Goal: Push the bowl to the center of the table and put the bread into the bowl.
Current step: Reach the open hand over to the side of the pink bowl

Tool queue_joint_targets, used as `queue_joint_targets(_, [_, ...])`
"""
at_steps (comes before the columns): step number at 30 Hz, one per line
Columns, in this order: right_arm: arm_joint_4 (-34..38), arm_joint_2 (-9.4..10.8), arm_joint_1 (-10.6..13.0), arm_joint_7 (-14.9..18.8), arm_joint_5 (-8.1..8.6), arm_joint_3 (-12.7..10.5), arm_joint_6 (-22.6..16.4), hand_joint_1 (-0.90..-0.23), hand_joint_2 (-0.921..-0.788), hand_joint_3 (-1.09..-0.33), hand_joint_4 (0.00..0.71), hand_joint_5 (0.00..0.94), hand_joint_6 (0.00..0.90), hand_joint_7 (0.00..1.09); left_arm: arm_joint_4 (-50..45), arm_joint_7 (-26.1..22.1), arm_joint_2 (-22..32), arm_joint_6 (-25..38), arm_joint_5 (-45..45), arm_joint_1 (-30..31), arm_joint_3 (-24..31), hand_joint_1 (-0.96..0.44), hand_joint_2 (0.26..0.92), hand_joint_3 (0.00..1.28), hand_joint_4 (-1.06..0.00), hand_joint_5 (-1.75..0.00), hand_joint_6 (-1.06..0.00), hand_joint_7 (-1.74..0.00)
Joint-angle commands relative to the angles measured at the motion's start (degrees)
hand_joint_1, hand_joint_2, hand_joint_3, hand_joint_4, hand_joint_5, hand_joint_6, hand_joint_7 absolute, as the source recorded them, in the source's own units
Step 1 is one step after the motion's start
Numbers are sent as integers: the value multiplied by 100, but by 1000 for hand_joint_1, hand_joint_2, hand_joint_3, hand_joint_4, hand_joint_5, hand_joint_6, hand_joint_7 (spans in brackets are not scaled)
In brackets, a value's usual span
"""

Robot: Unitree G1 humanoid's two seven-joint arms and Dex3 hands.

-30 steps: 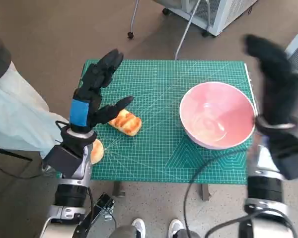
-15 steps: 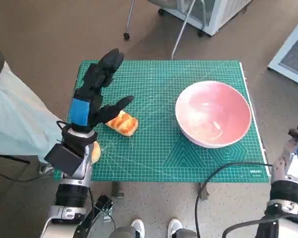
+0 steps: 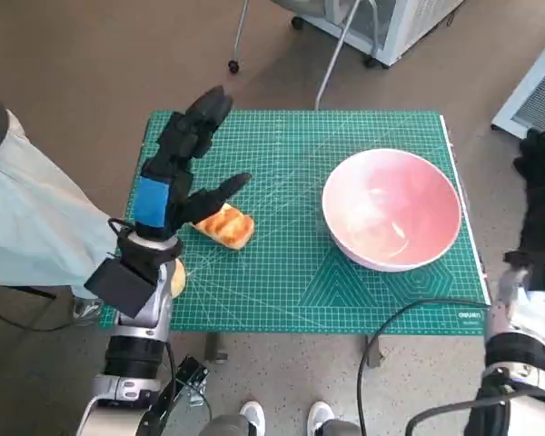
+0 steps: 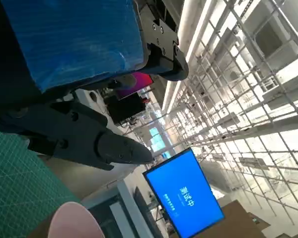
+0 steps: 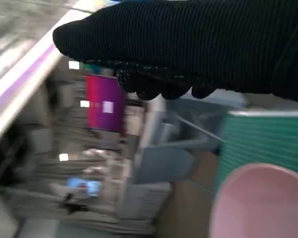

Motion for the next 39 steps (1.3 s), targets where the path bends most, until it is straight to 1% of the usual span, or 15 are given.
queue_joint_targets(1, [217, 249, -41, -264, 5, -14, 450, -515, -921, -943, 106, 17, 3, 341, -124, -13, 60, 14, -40, 42, 23, -288, 921, 116, -461, -5, -339, -342])
queue_joint_targets(3, [230, 328, -62, -375, -50, 26, 511, -514, -921, -940, 123, 21, 7, 360, -135, -25, 72, 7, -58, 67, 35, -290, 921, 116, -461, -5, -338, -343])
queue_joint_targets(6, [256, 461, -111, -363, -68, 43, 605, -520, -921, -933, 141, 22, 4, 394, -138, -8, 93, 1, -45, 100, 58, -293, 921, 115, -461, -5, -338, -344])
queue_joint_targets(9, [289, 545, -160, -370, -78, 49, 716, -534, -921, -926, 151, 21, 1, 413, -128, 16, 110, -3, -26, 111, 77, -296, 921, 115, -462, -5, -337, -344])
queue_joint_targets(15, [362, 685, -251, -204, -4, -36, 992, -549, -921, -929, 137, 8, -1, 397, -151, 81, 119, 16, 17, 150, 108, -307, 921, 117, -464, -5, -342, -342])
queue_joint_targets(17, [386, 771, -301, -141, 50, -92, 1111, -555, -921, -926, 128, 5, -1, 387, -209, 98, 135, 28, 25, 199, 126, -309, 921, 118, -465, -6, -345, -342])
queue_joint_targets(19, [421, 928, -471, -92, 131, -159, 1358, -563, -921, -922, 100, 2, -1, 348, -359, 116, 190, 65, 14, 312, 178, -317, 921, 118, -469, -7, -355, -340])
queue_joint_targets(21, [431, 1018, -585, -69, 183, -199, 1494, -560, -921, -922, 90, 1, -1, 332, -475, 132, 220, 104, 8, 388, 206, -319, 921, 119, -471, -8, -358, -337])
queue_joint_targets(26, [422, 1196, -765, -52, 248, -277, 1615, -543, -921, -926, 82, 2, -1, 301, -643, 165, 262, 141, 9, 523, 245, -315, 921, 122, -473, -8, -365, -325])
queue_joint_targets(29, [430, 1267, -855, -41, 285, -322, 1675, -525, -921, -935, 84, 3, 0, 329, -700, 175, 275, 145, 6, 584, 267, -316, 921, 123, -474, -6, -392, -274])
queue_joint_targets(34, [453, 1401, -1004, 22, 353, -395, 1753, -524, -921, -935, 87, 3, -1, 350, -795, 225, 291, 113, 46, 713, 315, -321, 921, 123, -475, -5, -406, -248])
queue_joint_targets(36, [460, 1447, -1046, 31, 343, -388, 1751, -523, -921, -923, 87, 3, -1, 352, -833, 261, 300, 100, 85, 759, 331, -322, 921, 123, -475, -5, -408, -242])
queue_joint_targets(39, [471, 1511, -1102, 23, 310, -377, 1748, -537, -921, -884, 91, 4, -1, 355, -891, 304, 320, 104, 122, 822, 356, -323, 921, 123, -475, -4, -412, -235])
